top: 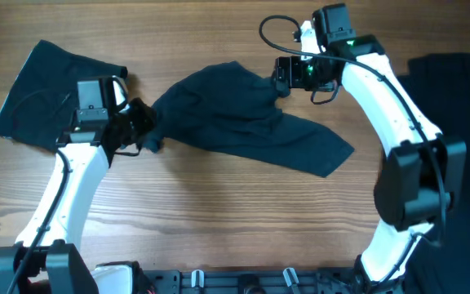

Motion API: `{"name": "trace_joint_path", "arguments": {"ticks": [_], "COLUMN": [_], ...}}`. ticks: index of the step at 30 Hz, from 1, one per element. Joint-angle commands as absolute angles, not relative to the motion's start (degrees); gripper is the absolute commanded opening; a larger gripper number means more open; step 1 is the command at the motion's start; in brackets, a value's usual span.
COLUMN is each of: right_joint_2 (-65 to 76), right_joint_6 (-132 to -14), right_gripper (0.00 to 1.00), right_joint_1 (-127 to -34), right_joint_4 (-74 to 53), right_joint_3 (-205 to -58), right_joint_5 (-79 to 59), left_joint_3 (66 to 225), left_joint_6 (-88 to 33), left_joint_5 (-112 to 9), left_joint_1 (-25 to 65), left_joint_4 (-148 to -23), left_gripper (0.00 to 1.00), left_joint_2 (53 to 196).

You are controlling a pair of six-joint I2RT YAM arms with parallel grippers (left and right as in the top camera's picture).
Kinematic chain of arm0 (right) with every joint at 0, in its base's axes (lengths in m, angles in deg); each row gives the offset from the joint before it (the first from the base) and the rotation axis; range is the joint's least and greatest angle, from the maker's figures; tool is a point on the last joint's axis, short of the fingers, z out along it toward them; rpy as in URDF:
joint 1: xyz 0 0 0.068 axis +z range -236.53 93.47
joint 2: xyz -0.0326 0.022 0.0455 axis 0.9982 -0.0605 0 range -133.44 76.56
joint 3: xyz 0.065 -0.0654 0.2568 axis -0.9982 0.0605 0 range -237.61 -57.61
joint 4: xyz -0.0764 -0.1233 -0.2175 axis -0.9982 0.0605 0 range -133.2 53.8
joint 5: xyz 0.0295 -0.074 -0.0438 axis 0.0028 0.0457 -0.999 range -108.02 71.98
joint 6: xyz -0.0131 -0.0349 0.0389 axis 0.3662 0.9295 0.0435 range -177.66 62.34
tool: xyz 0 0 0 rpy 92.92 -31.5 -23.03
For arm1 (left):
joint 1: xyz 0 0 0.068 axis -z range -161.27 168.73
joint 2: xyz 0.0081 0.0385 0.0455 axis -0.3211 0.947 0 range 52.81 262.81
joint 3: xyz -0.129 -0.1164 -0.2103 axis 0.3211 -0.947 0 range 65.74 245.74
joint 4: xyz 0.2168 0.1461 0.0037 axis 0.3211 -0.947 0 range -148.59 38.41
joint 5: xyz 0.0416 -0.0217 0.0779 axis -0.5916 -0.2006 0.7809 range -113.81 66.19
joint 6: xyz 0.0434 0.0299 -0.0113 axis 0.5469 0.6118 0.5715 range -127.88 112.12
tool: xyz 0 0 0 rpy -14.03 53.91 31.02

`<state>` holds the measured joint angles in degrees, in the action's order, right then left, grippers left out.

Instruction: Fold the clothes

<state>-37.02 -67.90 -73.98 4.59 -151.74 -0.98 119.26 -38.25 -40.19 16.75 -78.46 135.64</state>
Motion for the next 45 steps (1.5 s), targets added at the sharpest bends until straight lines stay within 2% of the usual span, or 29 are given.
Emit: {"name": "trace_joint_path", "arguments": {"ticks": [1,3,6,7,9,10,11,15,16,17,21,23,28,30,32,35,36,37,40,45], "right_joint_2": [-43.3,-45.5,-46.5,-46.7,-46.9,-46.9,-46.9,-46.9,-46.9,-46.9,-46.9,-46.2,-43.5,-43.5,-43.4,-39.2,-36.8,-34.8,-28.2,-23.1], "right_joint_6": [-70.4,-73.1,-74.4,-74.3,-74.4,-74.4,-74.8,-76.2,-76.2,-75.5,-57.8,-52.7,-51.9,-59.7,-66.7,-68.1,-69.3,-69.9,-76.6,-77.1], "right_gripper": [0.93,0.79,0.67,0.60,0.35,0.32,0.34,0.33,0.16,0.04,0.04,0.04,0.04,0.04,0.20,0.33,0.43,0.63,0.67,0.69], "right_joint_1": [-73.8,-73.8,-73.7,-73.5,-73.0,-72.7,-72.4,-72.1,-72.1,-72.1,-69.5,-65.8,-53.4,-49.3,-47.6,-49.1,-50.1,-51.3,-58.2,-71.3], "right_joint_4": [1.3,-1.0,-3.3,-3.5,-3.3,-3.3,-3.1,-1.6,-1.4,-1.4,-0.4,4.8,20.6,23.7,22.4,18.9,18.2,17.9,19.9,24.2], "right_joint_3": [-151.7,-151.7,-151.7,-151.7,-151.7,-151.7,-151.7,-151.7,-151.7,-151.7,-151.7,-151.7,-151.7,-151.7,-151.7,-151.8,-151.8,-151.8,-151.8,-151.8], "right_joint_5": [7.5,7.5,7.6,7.5,7.3,6.8,5.4,1.2,1.4,2.4,20.8,24.5,22.7,13.1,4.0,-0.5,-2.6,-4.8,-12.9,-12.4], "left_joint_3": [119.3,119.3,119.3,119.3,119.3,119.3,119.3,119.3,119.3,119.3,119.3,119.3,119.3,119.3,119.3,119.3,119.3,119.3,119.3,119.3], "left_joint_6": [-37.7,-37.7,-37.7,-37.7,-37.7,-37.7,-37.7,-37.7,-37.7,-37.7,-37.7,-37.3,-36.6,-36.6,-36.6,-36.6,-36.6,-36.5,-33.6,-33.6], "left_joint_5": [-38.8,-38.5,-38.5,-38.5,-38.5,-38.5,-38.5,-38.5,-38.5,-38.5,-38.5,-37.9,-37.2,-37.2,-37.2,-37.3,-37.3,-37.7,-39.8,-37.9], "left_joint_1": [19.6,20.1,20.1,20.1,20.1,20.1,20.1,20.1,20.1,20.1,20.1,20.1,20.1,20.1,20.1,20.1,20.3,20.8,26.2,40.9], "left_joint_4": [-78.3,-78.4,-78.4,-78.4,-78.4,-78.3,-78.4,-78.4,-78.4,-78.4,-78.3,-78.3,-77.8,-77.7,-77.7,-78.0,-78.3,-78.4,-78.2,-77.2], "left_gripper": [0.29,0.31,0.32,0.32,0.33,0.35,0.36,0.36,0.37,0.37,0.38,0.38,0.38,0.38,0.39,0.45,0.47,0.48,0.55,0.56], "left_joint_2": [135.5,135.5,135.5,135.5,135.5,135.5,135.5,135.5,135.5,135.5,135.5,135.5,135.5,135.5,135.5,135.5,135.5,135.5,135.5,138.7]}}
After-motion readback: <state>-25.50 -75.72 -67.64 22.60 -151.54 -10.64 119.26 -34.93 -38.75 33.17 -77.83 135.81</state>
